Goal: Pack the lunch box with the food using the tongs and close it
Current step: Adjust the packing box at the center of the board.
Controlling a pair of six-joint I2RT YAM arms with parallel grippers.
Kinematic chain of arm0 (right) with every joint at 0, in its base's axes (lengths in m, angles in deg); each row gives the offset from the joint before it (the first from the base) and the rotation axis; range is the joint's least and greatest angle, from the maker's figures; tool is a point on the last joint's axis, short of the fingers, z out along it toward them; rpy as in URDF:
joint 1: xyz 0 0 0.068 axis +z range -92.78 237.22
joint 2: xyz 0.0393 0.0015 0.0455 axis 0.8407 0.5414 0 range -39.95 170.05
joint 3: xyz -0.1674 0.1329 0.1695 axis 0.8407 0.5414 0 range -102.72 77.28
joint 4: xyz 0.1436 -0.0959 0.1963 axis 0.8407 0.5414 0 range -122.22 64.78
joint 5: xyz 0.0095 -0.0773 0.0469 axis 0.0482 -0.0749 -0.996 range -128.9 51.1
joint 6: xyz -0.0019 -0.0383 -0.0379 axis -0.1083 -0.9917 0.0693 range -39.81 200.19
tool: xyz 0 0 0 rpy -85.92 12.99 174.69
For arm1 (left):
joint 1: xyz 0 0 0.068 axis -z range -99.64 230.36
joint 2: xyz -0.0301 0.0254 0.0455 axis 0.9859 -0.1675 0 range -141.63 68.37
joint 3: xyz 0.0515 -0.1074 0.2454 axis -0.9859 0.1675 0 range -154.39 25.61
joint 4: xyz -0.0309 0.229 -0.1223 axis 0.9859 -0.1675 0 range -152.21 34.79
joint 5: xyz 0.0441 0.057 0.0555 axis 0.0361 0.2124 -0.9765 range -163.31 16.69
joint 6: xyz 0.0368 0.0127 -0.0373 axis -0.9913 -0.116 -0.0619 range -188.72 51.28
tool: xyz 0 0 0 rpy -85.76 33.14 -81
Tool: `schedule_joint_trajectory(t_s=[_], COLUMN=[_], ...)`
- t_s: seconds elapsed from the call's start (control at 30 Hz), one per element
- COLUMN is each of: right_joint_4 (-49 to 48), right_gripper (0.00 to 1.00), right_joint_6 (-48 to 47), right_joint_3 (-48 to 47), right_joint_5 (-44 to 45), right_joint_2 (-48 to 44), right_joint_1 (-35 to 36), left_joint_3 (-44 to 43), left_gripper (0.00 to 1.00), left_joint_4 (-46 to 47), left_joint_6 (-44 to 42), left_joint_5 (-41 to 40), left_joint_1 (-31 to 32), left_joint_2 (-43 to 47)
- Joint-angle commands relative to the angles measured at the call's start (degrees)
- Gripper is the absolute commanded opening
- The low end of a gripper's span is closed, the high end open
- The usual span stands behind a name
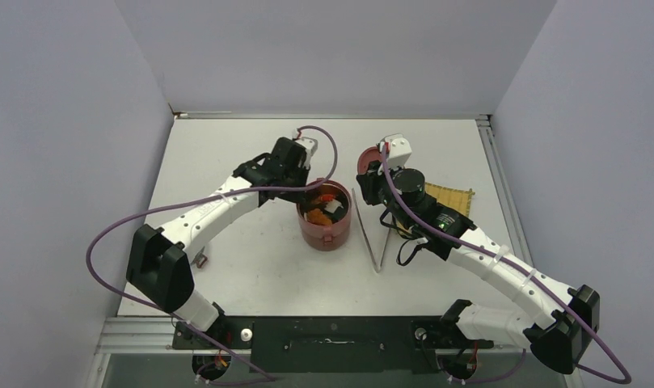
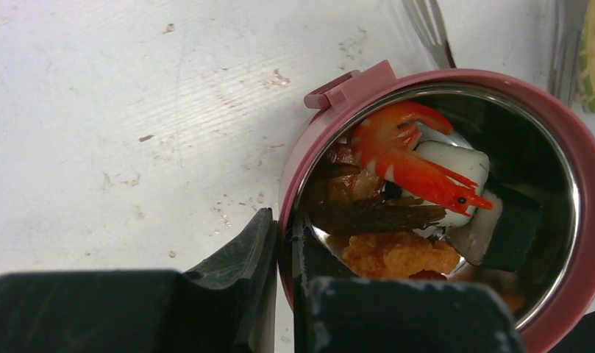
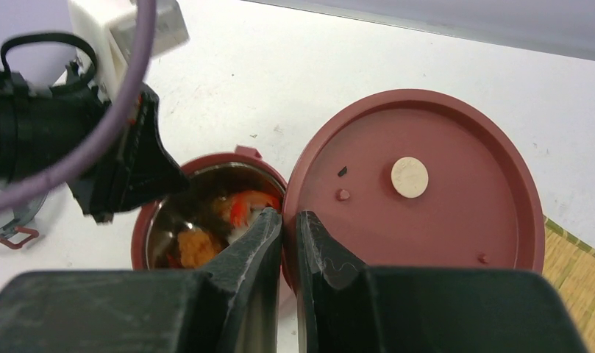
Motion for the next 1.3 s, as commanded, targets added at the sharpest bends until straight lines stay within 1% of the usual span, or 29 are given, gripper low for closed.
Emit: schedule_joint_trajectory(t_s=[0.0,0.07,0.1,0.13,0.2,0.27,0.3,0.37,0.4,0.43,0.47,0.5,0.53,0.57,0.6,0.67,0.7,0.73,0.8,0.87,0.9,0.93,1.0,1.03,1.07,1.13,1.17,1.23,1.27], right_joint_4=[-2.62,-2.55,-2.52,-2.38,-2.43,-2.87,-2.93,-2.58,-2.36,-2.17,-2.03,-2.13,-2.33,-2.64,-2.89,-2.89,-2.81,-2.68,-2.45,-2.89,-3.06,-3.11,-2.51,-2.2,-2.18,-2.57,-3.11,-3.4,-3.27], right_gripper=[0.05,0.05,0.05,0.05,0.05,0.05,0.05,0.05,0.05,0.05,0.05,0.05,0.05,0.05,0.05,0.05,0.05,0.05,0.05,0.05,0.05,0.05,0.05,0.05,0.05,0.05,0.05,0.05,0.05], right_joint_6=[0.74,0.85,0.85,0.87,1.14,1.24,1.27,1.18,1.21,1.22,1.24,1.31,1.31,1.33,1.24,1.18,1.19,1.31,1.44,1.67,1.59,1.58,1.51,1.5,1.54,1.91,1.93,2.09,2.24], right_joint_3=[-0.35,-0.33,-0.4,-0.49,-0.39,0.18,0.44,0.34,-0.04,-0.28,-0.47,-0.46,-0.31,-0.07,0.17,0.16,-0.05,-0.33,-0.67,-0.24,0.14,0.27,-0.13,-0.46,-0.65,-0.45,-0.05,0.22,0.06], right_joint_5=[-0.96,-1.07,-1.11,-1.16,-1.32,-1.19,-1.02,-0.72,-0.64,-0.83,-1.0,-1.16,-1.22,-1.33,-1.24,-0.91,-0.92,-0.94,-1.32,-1.33,-1.26,-0.98,-0.8,-0.85,-1.14,-1.86,-2.13,-2.15,-2.06], right_joint_2=[-0.1,0.26,0.41,0.34,-0.07,-0.59,-0.65,-0.32,-0.06,0.15,0.2,0.15,0.09,-0.05,-0.07,0.33,0.63,0.89,0.97,0.54,0.38,0.4,0.9,1.17,1.32,1.26,1.25,1.49,1.72], right_joint_1=[-0.46,-0.39,-0.41,-0.4,-0.33,-0.37,-0.45,-0.45,-0.46,-0.46,-0.46,-0.43,-0.41,-0.4,-0.45,-0.39,-0.44,-0.42,-0.45,-0.46,-0.46,-0.45,-0.47,-0.48,-0.48,-0.49,-0.46,-0.49,-0.45], left_joint_3=[1.14,1.87,0.81,0.0,0.0,0.87,1.56,1.64,0.45,-0.83,-1.15,-0.44,0.54,1.31,2.09,3.65,3.08,1.93,0.45,1.8,2.72,3.55,3.02,1.96,1.15,1.49,2.18,1.92,0.99], left_gripper=[0.0,0.0,0.0,0.0,0.0,0.0,0.0,0.0,0.0,0.0,0.0,0.0,0.0,0.0,0.0,0.0,0.0,0.0,0.0,0.0,0.0,0.0,0.0,0.0,0.0,0.0,0.0,0.0,0.0], left_joint_4=[3.1,4.17,3.13,1.38,0.11,1.3,2.71,4.04,2.94,0.39,-0.32,0.03,1.02,2.0,3.55,5.32,4.44,2.58,0.51,2.37,3.81,5.07,4.75,3.27,1.85,2.27,3.64,4.16,2.31], left_joint_6=[1.83,0.9,0.38,0.13,0.36,2.21,2.5,0.77,-0.4,-0.53,-0.76,-0.32,0.19,1.24,1.61,0.93,0.32,-0.01,-0.26,1.0,1.75,1.79,0.23,-0.22,0.19,1.92,2.16,0.41,0.17], left_joint_5=[1.04,-0.98,-2.62,-3.31,-2.89,3.98,4.59,-0.32,-2.9,-4.83,-5.77,-3.85,0.36,3.49,4.45,1.5,-0.68,-2.01,-2.85,3.18,5.38,5.11,0.41,-1.8,-1.93,3.79,4.45,-1.09,-2.94], left_joint_1=[-5.45,1.46,3.57,3.61,-1.23,-6.23,-4.99,3.07,5.96,6.55,3.64,-0.25,-5.07,-7.75,-7.33,-0.39,3.02,4.18,0.38,-6.66,-7.32,-5.35,1.84,2.16,0.4,-3.23,-1.83,3.84,4.2], left_joint_2=[4.79,5.17,4.12,2.8,1.41,2.09,3.27,4.37,3.69,2.98,2.78,3.26,3.94,4.85,5.87,6.74,5.84,4.72,3.78,5.41,6.68,7.71,7.33,6.22,5.39,5.31,5.85,6.02,5.66])
